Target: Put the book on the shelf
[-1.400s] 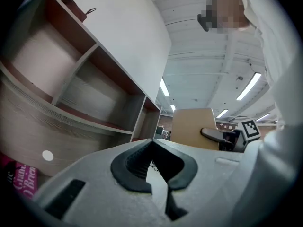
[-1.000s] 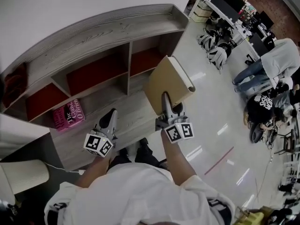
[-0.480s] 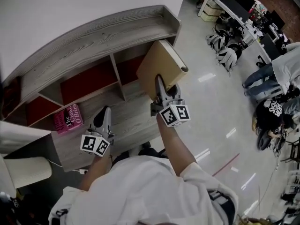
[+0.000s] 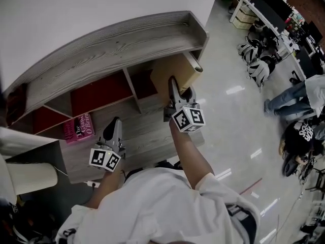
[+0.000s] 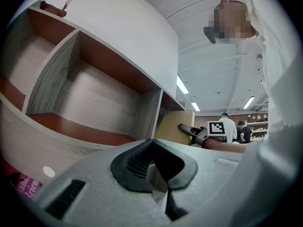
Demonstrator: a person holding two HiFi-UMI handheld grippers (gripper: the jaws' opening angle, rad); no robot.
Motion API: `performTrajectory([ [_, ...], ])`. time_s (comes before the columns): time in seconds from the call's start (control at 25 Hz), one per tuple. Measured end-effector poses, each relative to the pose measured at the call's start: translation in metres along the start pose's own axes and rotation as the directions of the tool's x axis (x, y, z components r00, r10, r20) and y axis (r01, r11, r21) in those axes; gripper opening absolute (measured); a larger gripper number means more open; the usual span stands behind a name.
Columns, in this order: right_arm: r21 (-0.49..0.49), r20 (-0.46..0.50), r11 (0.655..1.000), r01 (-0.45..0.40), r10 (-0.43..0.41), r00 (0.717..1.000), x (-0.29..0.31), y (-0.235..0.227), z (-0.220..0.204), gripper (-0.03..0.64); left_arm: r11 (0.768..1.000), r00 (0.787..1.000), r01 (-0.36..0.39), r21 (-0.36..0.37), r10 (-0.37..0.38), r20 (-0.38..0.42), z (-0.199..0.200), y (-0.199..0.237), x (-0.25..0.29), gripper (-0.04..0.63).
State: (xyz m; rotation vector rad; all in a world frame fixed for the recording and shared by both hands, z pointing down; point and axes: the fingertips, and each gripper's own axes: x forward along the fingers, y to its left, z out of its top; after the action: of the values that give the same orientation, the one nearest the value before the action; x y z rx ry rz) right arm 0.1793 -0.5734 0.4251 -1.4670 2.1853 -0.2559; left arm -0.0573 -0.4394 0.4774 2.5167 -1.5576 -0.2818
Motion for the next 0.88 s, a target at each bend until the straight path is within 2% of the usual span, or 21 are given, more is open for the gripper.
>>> performTrajectory([
  [0.44,-0.025,-0.018,0.998,0.062,-0.062,0.998,0.027,-0.024,-0.012,0.219,0.998,0.997,-0.066,-0.005,0.066,-0.029,-0.009,0.012,-0.01,0.015],
  [0.88,-0.075,-0.014,0.992,0.096,-0.098,0.995,0.034,-0.034,-0.017,0.219,0.997,0.997,-0.072,0.004,0.072,-0.027,-0.012,0.018,-0.016,0.015],
])
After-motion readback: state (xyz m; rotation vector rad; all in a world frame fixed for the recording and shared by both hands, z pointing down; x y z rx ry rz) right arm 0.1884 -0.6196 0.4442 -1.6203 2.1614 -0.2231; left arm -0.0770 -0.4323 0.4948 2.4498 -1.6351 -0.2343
